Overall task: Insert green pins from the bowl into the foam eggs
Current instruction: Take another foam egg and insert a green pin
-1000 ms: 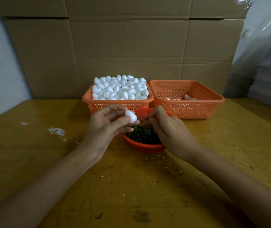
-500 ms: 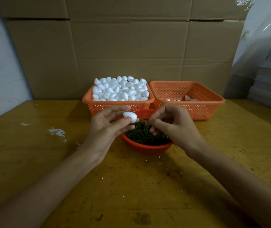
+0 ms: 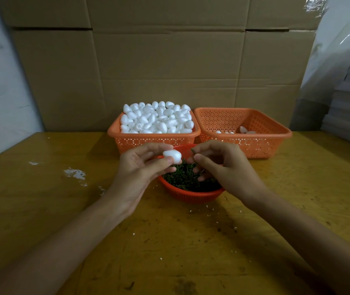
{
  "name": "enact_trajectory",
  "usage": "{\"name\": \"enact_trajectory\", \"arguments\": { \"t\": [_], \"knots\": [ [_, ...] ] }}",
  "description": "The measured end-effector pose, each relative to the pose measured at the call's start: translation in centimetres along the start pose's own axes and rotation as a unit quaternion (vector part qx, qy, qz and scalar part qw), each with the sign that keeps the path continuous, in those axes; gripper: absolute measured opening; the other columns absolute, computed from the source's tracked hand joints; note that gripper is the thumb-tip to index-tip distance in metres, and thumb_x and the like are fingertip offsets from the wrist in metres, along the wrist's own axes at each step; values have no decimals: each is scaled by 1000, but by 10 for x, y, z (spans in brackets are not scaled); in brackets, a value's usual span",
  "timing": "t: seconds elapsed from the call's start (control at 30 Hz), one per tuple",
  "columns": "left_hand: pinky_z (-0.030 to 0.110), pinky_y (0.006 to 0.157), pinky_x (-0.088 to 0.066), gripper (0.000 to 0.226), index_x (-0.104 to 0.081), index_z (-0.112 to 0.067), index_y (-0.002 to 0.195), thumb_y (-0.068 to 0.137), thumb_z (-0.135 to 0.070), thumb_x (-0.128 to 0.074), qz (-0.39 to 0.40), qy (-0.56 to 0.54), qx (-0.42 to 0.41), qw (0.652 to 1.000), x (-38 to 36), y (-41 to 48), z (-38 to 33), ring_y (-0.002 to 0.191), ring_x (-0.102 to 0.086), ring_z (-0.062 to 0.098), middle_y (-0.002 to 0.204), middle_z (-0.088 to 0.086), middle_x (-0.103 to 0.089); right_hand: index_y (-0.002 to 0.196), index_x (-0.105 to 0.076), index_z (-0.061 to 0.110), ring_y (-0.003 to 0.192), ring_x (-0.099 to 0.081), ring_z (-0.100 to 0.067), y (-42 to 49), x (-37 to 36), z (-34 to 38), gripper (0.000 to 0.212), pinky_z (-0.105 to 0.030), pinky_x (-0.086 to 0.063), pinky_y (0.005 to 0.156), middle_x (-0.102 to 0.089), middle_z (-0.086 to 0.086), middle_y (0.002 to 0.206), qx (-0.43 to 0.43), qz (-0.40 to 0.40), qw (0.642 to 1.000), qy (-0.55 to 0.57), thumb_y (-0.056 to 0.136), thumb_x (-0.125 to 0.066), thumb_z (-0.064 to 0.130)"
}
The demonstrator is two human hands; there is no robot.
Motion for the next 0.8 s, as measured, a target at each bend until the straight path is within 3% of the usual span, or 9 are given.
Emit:
{"name": "enact_trajectory", "arguments": {
  "t": [0.17, 0.37, 0.57, 0.8],
  "knots": [
    [27, 80, -61, 28, -79, -12, 105, 77, -12, -82, -5, 1, 5, 1000, 0, 0, 0, 107, -75, 37, 113, 21, -76, 107, -60, 6, 89, -77, -29, 0, -1, 1, 5, -44, -65, 74, -79, -8, 102, -9, 9, 999, 52, 103, -61, 7],
    [27, 79, -62, 29, -76, -6, 110, 82, -9, -78, -1, 0, 3, 1000, -1, 0, -1, 101, -77, 35, 109, 22, -77, 95, -70, 8, 78, -67, -23, -1, 3, 12, 5, -26, -58, 69, -69, -18, 92, 45, -19, 997, 51, 93, -74, 10],
    [27, 79, -62, 29, -77, -7, 108, 79, -9, -80, -10, -4, 7, 1000, 1, 1, 0, 103, -77, 31, 111, 20, -78, 105, -65, -6, 85, -76, -32, -3, -3, 16, 12, -35, -64, 79, -78, -18, 91, 40, 13, 990, 131, 95, -70, 0],
    [28, 78, -62, 24, -79, -11, 103, 79, -8, -82, -8, -13, 5, 1000, 3, 2, 2, 108, -75, 35, 114, 20, -77, 106, -65, 1, 85, -78, -30, -4, -6, 15, 7, -42, -65, 76, -80, -10, 100, 51, 15, 996, 70, 99, -64, 0]
  ]
}}
Point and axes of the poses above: each hand's wrist, its own y-axis towards the middle knuckle, its own x-axis out of the back of the hand, z = x × y, the point moved 7 cm from there along y, towards the middle knuckle
